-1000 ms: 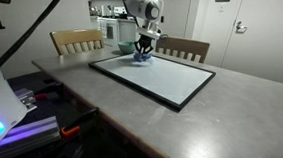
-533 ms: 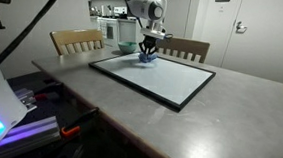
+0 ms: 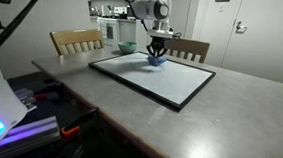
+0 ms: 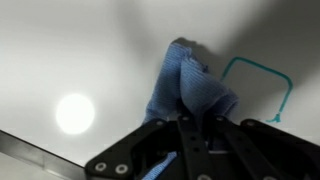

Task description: Wipe the whiteboard with the blue towel

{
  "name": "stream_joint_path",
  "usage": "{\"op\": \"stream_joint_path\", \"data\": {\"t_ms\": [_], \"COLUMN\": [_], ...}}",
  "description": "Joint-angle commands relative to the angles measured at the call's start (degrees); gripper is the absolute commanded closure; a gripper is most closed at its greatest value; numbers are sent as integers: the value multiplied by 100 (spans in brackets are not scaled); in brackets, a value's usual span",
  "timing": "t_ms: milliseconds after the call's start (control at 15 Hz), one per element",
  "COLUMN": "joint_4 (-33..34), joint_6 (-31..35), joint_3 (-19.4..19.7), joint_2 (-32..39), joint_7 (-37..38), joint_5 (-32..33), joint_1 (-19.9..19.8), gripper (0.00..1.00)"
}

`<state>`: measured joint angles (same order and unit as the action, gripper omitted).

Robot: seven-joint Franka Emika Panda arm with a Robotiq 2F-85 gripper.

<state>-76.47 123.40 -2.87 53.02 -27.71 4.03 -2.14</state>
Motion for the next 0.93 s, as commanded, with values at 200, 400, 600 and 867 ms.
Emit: {"op": "stream_joint_path", "data": {"t_ms": [200, 400, 600, 867], "joint_4": [-625, -638, -601, -588], "joint_6": [477, 460, 390, 320], "joint_3": [25, -155, -337, -731], "joint_2": [-175, -251, -289, -299], "joint_7": [46, -50, -157, -302], "joint_5": [300, 174, 108, -100], "joint_1": [-71, -81, -57, -48], "gripper": [97, 97, 97, 97]}}
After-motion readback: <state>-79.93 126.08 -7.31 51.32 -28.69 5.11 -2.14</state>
